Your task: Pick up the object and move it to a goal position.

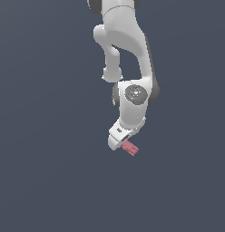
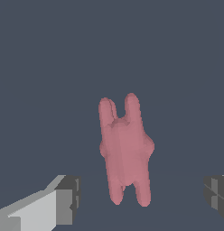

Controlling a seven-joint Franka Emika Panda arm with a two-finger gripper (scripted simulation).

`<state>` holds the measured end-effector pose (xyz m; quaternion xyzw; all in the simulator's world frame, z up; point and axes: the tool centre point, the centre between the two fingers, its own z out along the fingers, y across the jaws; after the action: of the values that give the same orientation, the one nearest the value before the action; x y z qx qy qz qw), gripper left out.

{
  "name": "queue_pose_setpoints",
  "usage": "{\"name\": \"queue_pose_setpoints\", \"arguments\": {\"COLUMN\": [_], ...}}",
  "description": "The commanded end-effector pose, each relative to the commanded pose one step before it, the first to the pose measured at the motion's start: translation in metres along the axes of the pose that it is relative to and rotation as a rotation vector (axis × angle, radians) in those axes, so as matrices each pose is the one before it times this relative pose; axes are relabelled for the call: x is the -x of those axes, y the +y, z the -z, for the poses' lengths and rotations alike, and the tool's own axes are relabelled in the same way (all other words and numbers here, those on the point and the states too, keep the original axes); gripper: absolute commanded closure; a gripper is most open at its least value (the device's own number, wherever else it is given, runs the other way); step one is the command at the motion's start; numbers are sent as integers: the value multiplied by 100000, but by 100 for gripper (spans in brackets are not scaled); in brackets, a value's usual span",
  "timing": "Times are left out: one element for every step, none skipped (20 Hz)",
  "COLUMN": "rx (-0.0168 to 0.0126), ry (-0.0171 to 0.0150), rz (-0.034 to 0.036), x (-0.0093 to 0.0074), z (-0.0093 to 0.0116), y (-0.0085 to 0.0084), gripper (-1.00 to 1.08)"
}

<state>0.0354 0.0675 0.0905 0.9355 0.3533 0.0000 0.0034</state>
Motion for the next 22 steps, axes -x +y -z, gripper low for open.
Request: {"name": "queue_pose_setpoints", "arguments": {"rx": [-195,-77,-70,-63,-55,-47,-38,-30,-22,-13,-5,-14,0,0,2,0,3,2,2,2,2,2], "ry": [113,27,27,26,24,22,19,15,11,7,2,-48,0,0,3,0,4,2,2,3,4,4], "rz": [4982,1535,1372,1210,1046,887,725,562,402,244,84,-505,0,0,49,0,69,49,49,69,69,69], "x": [-364,-111,-100,-88,-75,-65,-53,-41,-29,-19,-8,44,2,6,-10,16,-9,6,12,10,12,5], "z": [-619,-203,-182,-160,-139,-118,-96,-75,-54,-32,-11,38,-41,-121,-199,-280,-356,-435,-511,-584,-612,-531], "y": [-143,-46,-40,-35,-29,-25,-20,-15,-11,-8,-4,-4,2,5,-17,10,-22,-11,-9,-18,-18,-18], "gripper": [-92,-92,-92,-92,-92,-92,-92,-92,-92,-92,-92,-92,-92,-92,-92,-92,-92,-92,-92,-92,-92,-92]}}
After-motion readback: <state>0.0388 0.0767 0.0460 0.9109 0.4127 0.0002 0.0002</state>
